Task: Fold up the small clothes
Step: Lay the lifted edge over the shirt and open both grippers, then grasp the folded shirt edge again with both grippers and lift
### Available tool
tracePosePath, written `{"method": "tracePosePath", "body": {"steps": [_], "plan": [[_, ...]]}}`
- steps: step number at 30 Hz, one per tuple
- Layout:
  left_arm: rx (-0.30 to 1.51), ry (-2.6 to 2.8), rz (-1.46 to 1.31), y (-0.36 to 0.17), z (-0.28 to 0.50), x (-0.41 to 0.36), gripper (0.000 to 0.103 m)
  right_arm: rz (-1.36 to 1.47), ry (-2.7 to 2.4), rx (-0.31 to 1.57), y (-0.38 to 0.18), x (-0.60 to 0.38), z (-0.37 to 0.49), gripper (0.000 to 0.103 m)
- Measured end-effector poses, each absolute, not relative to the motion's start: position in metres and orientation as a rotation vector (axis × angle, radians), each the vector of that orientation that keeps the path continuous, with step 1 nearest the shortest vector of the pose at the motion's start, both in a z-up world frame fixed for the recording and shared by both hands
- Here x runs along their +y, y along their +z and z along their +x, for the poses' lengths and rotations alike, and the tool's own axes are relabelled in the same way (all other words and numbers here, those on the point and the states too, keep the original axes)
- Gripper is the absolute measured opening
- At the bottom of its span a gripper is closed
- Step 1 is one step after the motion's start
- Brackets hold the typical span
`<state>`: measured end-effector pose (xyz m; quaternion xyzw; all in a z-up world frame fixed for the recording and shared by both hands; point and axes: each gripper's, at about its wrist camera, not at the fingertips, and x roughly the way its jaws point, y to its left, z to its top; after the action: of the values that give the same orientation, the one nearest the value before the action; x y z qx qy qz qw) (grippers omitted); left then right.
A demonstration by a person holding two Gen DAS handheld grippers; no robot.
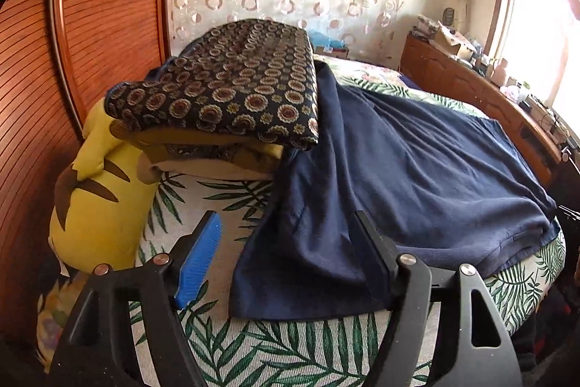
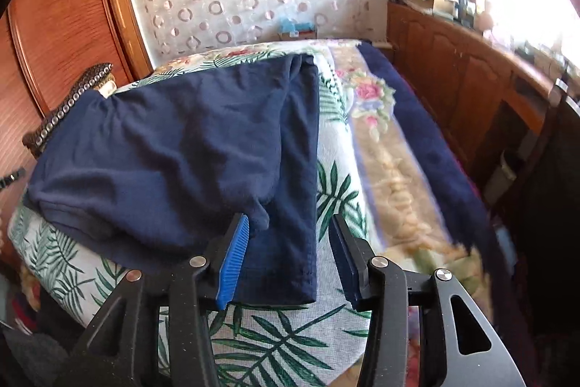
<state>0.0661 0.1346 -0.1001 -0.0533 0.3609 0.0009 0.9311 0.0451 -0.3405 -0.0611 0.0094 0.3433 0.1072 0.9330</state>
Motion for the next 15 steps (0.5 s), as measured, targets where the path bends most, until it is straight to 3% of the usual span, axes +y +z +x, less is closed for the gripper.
{"method": "tracePosePath", "body": {"steps": [5, 8, 15], "plan": [[0.763, 0.0, -0.115, -0.106, 0.074, 0.134, 0.073, 0.052, 0.221, 0.66, -0.053, -0.344, 0.048, 0.048], [0.779, -0.005, -0.107, -0.11, 0.077, 0.131, 0.073, 0.044, 0.229, 0.645, -0.052, -0.34, 0.05, 0.056], [0.804, -0.009, -0.101, -0.116, 0.081, 0.129, 0.073, 0.013, 0.157, 0.708, -0.07, -0.332, 0.065, 0.056]]}}
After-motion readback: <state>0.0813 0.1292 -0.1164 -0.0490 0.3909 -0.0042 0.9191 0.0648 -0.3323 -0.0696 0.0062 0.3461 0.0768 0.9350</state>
